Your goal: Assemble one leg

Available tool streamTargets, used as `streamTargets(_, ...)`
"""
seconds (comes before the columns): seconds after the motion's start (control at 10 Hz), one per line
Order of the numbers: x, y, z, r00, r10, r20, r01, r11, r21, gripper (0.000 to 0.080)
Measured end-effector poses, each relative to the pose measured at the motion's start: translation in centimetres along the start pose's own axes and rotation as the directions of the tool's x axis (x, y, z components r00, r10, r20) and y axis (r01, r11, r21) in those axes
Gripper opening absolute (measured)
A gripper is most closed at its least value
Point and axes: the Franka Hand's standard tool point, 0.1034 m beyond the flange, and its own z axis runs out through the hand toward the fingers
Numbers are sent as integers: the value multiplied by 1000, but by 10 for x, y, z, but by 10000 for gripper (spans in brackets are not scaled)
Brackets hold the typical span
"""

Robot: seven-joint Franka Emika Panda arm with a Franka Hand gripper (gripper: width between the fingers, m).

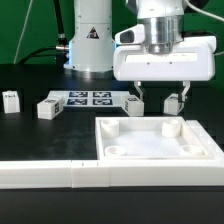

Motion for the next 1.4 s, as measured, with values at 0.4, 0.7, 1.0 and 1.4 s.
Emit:
streamTargets(0.4,-27,-7,3,996,-46,78,48,999,-16,649)
streamTargets(0.7,-29,4,-3,938,-60,342,77,996,-37,649)
streamTargets(1.0,-26,8,-5,809,-23,588,66,996,-52,649)
streamTargets(1.4,-39,-10,-8,589,18,808,79,994,-80,649)
